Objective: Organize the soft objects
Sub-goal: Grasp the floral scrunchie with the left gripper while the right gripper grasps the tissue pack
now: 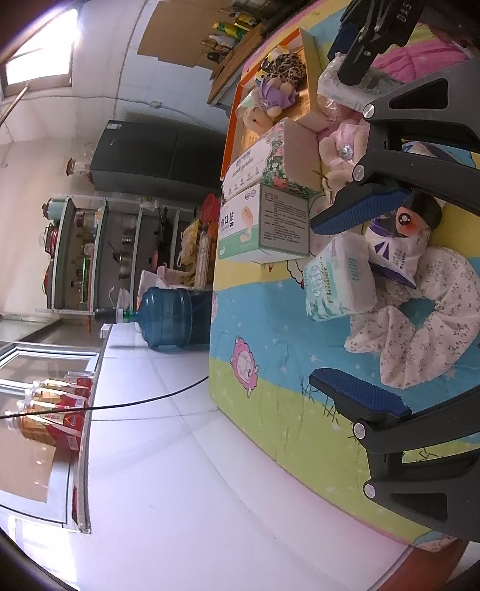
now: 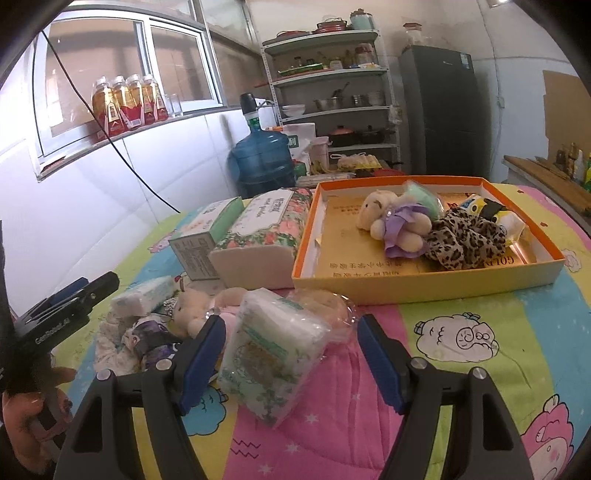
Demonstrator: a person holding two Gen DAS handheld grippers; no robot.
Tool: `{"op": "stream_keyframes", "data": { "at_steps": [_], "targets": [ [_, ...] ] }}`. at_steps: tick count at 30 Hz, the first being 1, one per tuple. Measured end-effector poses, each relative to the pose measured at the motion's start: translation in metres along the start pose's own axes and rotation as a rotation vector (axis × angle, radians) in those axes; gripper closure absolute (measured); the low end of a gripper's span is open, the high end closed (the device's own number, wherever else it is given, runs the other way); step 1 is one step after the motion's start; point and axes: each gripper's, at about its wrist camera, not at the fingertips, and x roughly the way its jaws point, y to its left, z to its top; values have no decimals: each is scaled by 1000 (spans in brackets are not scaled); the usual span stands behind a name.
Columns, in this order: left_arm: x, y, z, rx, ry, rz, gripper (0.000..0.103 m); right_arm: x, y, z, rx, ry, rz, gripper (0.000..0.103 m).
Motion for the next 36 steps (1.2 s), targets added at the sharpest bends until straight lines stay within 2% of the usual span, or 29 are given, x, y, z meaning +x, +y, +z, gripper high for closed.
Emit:
{"op": "stream_keyframes", "data": {
  "at_steps": [16,17,24,36],
  "targets": [
    [-4,18,-28,-10,30,28,27,16,11,-10,-45,41,-10,30],
    [-4,20,-29,-12,32,31,27,16,12,-10,-49,39,-7,31],
    [1,30,-35,-27,50,44,27,6,8,-6,-45,1,-6,56],
    [18,50,-49,-71,118,41,27,-10,4,6,-55,-64,-4,65]
  ]
}}
